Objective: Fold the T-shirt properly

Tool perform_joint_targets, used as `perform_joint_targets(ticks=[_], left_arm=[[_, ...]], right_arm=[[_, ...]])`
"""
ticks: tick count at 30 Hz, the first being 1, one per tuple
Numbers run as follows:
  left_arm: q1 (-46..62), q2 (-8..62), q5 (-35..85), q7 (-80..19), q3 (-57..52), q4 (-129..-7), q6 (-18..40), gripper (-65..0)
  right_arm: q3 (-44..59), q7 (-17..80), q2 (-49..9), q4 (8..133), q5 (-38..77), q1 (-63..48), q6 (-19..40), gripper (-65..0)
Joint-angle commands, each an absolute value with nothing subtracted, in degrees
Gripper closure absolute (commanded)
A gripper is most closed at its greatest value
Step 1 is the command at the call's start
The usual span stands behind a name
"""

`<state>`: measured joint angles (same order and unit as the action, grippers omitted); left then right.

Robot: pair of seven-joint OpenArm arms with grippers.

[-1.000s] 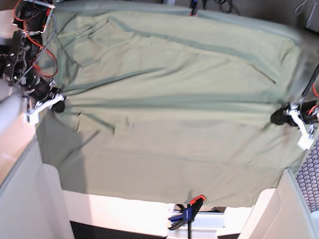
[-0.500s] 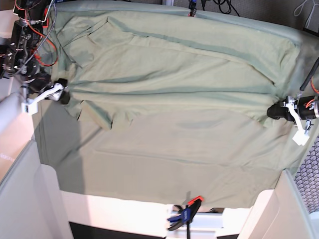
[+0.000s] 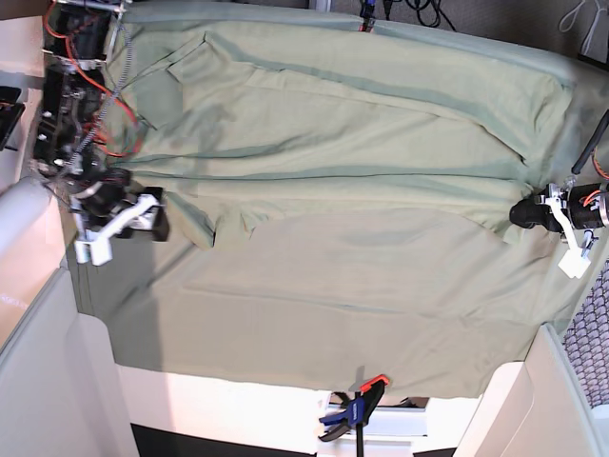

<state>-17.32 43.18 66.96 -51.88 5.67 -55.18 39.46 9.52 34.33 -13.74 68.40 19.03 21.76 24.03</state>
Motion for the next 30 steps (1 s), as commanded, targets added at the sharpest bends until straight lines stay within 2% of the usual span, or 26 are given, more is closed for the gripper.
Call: perform_joint_targets(ticks=[1,6,12,14,17,19,26,30], left_arm=[[-18.7,44.62,67.9,-51.11,5.23,-55.99,40.0,0.0],[-18.68,44.62,67.92,-51.27,5.23,-55.99,40.0,0.0],[-18.7,44.62,67.96,-51.13,5.23,-55.99,40.0,0.0],[-18.7,44.62,67.96,-51.03,5.23,-55.99,40.0,0.0],[-18.7,44.62,67.96,-51.03,5.23,-55.99,40.0,0.0],[-18.7,44.6,67.94,-51.03,5.23,-55.99,40.0,0.0],[-18.72,44.62,67.94,-50.78,5.23,-55.99,40.0,0.0],[-18.72,45.41,69.1,-52.66,5.23,-56.14,40.0,0.0]], right_arm=[[8.56,32.62,-14.02,68.16,17.5,23.33,23.94,-41.3],[4.36,29.76,-13.3,65.82,11.7,23.31,23.79,-41.3],[4.23,28.27,-13.3,62.94,11.25,23.31,23.81,-40.5],[4.23,27.03,-13.28,61.52,10.22,23.31,23.79,-31.9],[4.23,26.7,-13.28,60.27,10.02,23.31,23.79,-10.7],[4.23,26.46,-13.28,60.2,10.04,23.31,23.79,0.0],[4.25,25.8,-13.3,61.28,10.92,23.31,23.83,0.0],[4.27,29.54,-13.34,65.89,11.62,23.11,23.83,0.0]])
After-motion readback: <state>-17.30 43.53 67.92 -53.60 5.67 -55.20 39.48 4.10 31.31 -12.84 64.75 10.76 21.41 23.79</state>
